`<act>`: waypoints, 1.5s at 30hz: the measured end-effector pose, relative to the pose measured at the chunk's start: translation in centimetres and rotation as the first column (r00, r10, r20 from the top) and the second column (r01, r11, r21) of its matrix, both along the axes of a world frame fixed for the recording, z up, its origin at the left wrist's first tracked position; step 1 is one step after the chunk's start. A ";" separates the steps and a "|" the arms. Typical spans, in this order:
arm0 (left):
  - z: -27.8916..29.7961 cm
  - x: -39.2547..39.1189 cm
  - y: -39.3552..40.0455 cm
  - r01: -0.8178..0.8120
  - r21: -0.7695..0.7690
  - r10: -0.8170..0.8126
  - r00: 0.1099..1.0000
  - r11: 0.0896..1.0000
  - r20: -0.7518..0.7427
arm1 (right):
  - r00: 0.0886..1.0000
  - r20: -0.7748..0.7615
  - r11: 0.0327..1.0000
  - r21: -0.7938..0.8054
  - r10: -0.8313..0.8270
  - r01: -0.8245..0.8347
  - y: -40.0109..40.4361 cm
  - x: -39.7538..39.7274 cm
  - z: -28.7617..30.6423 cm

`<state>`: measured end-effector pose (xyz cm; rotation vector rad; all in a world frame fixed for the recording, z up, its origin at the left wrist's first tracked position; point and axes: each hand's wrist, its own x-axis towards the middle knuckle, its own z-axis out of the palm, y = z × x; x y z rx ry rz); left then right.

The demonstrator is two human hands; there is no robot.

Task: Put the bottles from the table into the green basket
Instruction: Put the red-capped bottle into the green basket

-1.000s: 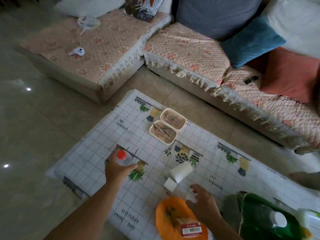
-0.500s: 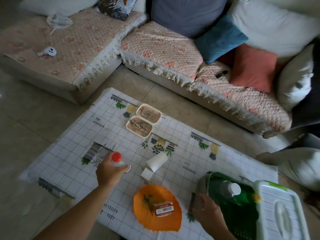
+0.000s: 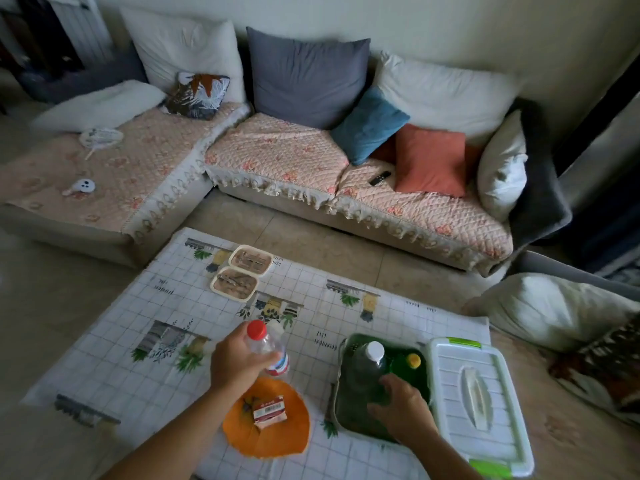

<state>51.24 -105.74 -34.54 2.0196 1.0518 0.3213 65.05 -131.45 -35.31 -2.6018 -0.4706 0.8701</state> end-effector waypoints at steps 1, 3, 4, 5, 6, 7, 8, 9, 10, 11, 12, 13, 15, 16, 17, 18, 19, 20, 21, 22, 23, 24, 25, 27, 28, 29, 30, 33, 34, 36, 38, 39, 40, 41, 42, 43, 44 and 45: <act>0.3 0.4 -1.1 0.016 -0.001 -0.016 1.000 1.000 0.003 | 1.000 0.000 1.000 -0.002 -0.003 0.003 -0.8 0.3 0.1; 0.7 1.2 -3.2 0.051 0.007 -0.051 0.999 0.999 0.009 | 1.000 -0.013 1.000 -0.003 0.000 0.000 -2.2 1.0 0.1; 0.8 1.6 -4.2 0.071 0.013 -0.071 0.997 0.997 0.005 | 1.000 -0.016 1.000 -0.004 0.002 -0.002 -2.9 1.3 -0.1; 0.8 2.0 -5.2 0.085 0.014 -0.085 0.996 0.996 0.000 | 1.000 -0.024 1.000 -0.009 -0.003 0.003 -3.6 1.6 -0.4; 0.6 2.5 -6.1 0.095 0.011 -0.095 0.995 0.995 -0.007 | 1.000 -0.025 1.000 -0.006 -0.007 0.007 -4.2 1.8 -0.7; 0.4 3.0 -7.0 0.103 0.003 -0.103 0.995 0.995 -0.012 | 1.000 -0.023 1.000 -0.008 -0.008 0.008 -4.9 2.0 -1.1; 0.1 3.5 -7.8 0.110 -0.005 -0.110 0.994 0.994 -0.014 | 1.000 -0.022 1.000 -0.009 -0.009 0.009 -5.6 2.3 -1.4; -0.2 4.1 -8.7 0.114 -0.014 -0.114 0.993 0.993 -0.011 | 1.000 -0.026 1.000 -0.012 -0.010 0.010 -6.2 2.5 -1.8; -0.5 4.6 -9.5 0.117 -0.027 -0.117 0.993 0.993 -0.006 | 1.000 -0.027 1.000 -0.014 -0.015 0.015 -6.8 2.6 -2.3; -0.7 5.1 -10.2 0.121 -0.040 -0.121 0.993 0.992 0.000 | 0.999 -0.028 1.000 -0.014 -0.025 0.024 -7.3 2.8 -2.8; -1.0 5.6 -10.9 0.127 -0.046 -0.127 0.992 0.991 0.003 | 0.999 -0.029 0.999 -0.015 -0.032 0.031 -7.7 2.9 -3.2; -1.5 5.9 -11.5 0.137 -0.047 -0.137 0.991 0.989 0.002 | 0.999 -0.028 0.999 -0.015 -0.032 0.032 -8.1 3.1 -3.8; -2.5 6.6 -12.6 0.156 -0.048 -0.157 0.988 0.987 -0.012 | 0.999 -0.026 1.000 -0.007 -0.024 0.024 -8.8 3.4 -4.7; -2.9 6.8 -13.0 0.163 -0.044 -0.164 0.986 0.986 -0.024 | 0.999 -0.024 1.000 -0.003 -0.021 0.021 -9.1 3.6 -5.1; -3.3 7.1 -13.5 0.172 -0.031 -0.173 0.984 0.985 -0.035 | 1.000 -0.023 1.000 0.000 -0.020 0.020 -9.3 3.7 -5.5; -3.8 7.4 -14.0 0.183 -0.020 -0.184 0.982 0.983 -0.050 | 1.000 -0.020 1.000 0.002 -0.021 0.021 -9.6 3.9 -6.0; -4.2 7.7 -14.5 0.192 -0.018 -0.193 0.979 0.981 -0.061 | 1.000 -0.016 1.000 0.003 -0.021 0.021 -9.7 4.0 -6.5; -4.7 7.9 -14.9 0.195 -0.022 -0.196 0.977 0.981 -0.079 | 1.000 -0.013 1.000 0.003 -0.017 0.017 -9.8 4.1 -6.9; -5.1 8.2 -15.3 0.197 -0.022 -0.198 0.975 0.980 -0.100 | 1.000 -0.011 1.000 -0.001 -0.009 0.009 -10.0 4.1 -7.4; -5.7 8.4 -15.7 0.200 -0.023 -0.202 0.972 0.979 -0.118 | 1.000 -0.006 1.000 -0.008 0.006 -0.006 -10.0 4.2 -7.8; -6.3 8.6 -16.0 0.207 -0.029 -0.209 0.969 0.978 -0.129 | 1.000 -0.005 1.000 -0.017 0.024 -0.024 -10.1 4.2 -8.3; -6.9 8.9 -16.4 0.215 -0.040 -0.219 0.966 0.976 -0.135 | 0.999 -0.002 0.999 -0.027 0.041 -0.041 -10.3 4.2 -8.8; -7.6 9.1 -16.7 0.225 -0.047 -0.230 0.964 0.973 -0.134 | 0.998 0.000 0.998 -0.037 0.058 -0.058 -10.4 4.2 -9.2; -8.7 9.6 -17.2 0.236 -0.053 -0.242 0.962 0.970 -0.130 | 0.997 0.012 0.996 -0.041 0.079 -0.078 -10.5 4.0 -10.2; -9.3 9.9 -17.4 0.241 -0.051 -0.246 0.961 0.969 -0.128 | 0.996 0.032 0.996 -0.036 0.082 -0.081 -10.6 3.9 -10.7; -9.9 10.1 -17.5 0.247 -0.045 -0.251 0.960 0.968 -0.128 | 0.995 0.057 0.996 -0.030 0.083 -0.081 -10.7 3.7 -11.2; -10.5 10.3 -17.7 0.247 -0.049 -0.251 0.959 0.968 -0.130 | 0.993 0.082 0.997 -0.021 0.082 -0.081 -10.8 3.5 -11.6; -11.6 10.6 -18.3 0.232 -0.090 -0.242 0.962 0.968 -0.123 | 0.986 0.138 0.995 -0.005 0.097 -0.097 -11.2 3.0 -12.6; -11.9 10.7 -18.5 0.232 -0.100 -0.244 0.962 0.967 -0.122 | 0.984 0.149 0.995 -0.001 0.096 -0.097 -11.3 3.0 -12.8; -12.7 10.8 -18.8 0.241 -0.112 -0.254 0.960 0.964 -0.122 | 0.985 0.153 0.996 0.013 0.081 -0.084 -11.2 2.9 -13.0; -13.1 10.8 -19.0 0.240 -0.119 -0.254 0.959 0.964 -0.127 | 0.984 0.158 0.996 0.021 0.077 -0.082 -11.0 2.7 -13.1; -13.3 10.9 -19.1 0.234 -0.126 -0.250 0.959 0.964 -0.131 | 0.983 0.168 0.996 0.019 0.080 -0.084 -10.9 2.7 -13.2; -13.4 11.0 -19.3 0.231 -0.136 -0.249 0.959 0.963 -0.134 | 0.981 0.177 0.996 0.018 0.079 -0.083 -10.9 2.6 -13.4; -13.6 11.1 -19.5 0.231 -0.147 -0.251 0.958 0.962 -0.137 | 0.980 0.185 0.997 0.023 0.072 -0.077 -10.9 2.6 -13.6; -13.7 11.3 -19.8 0.233 -0.158 -0.256 0.956 0.959 -0.143 | 0.979 0.192 0.997 0.028 0.064 -0.070 -11.0 2.6 -13.7; -13.9 11.5 -20.0 0.238 -0.162 -0.263 0.953 0.958 -0.151 | 0.978 0.201 0.997 0.033 0.056 -0.064 -11.0 2.5 -13.9; -14.2 11.6 -20.3 0.240 -0.161 -0.265 0.951 0.957 -0.161 | 0.976 0.211 0.998 0.038 0.050 -0.060 -11.1 2.4 -14.1; -14.4 11.8 -20.5 0.238 -0.162 -0.264 0.950 0.958 -0.166 | 0.974 0.224 0.997 0.045 0.045 -0.056 -11.1 2.3 -14.3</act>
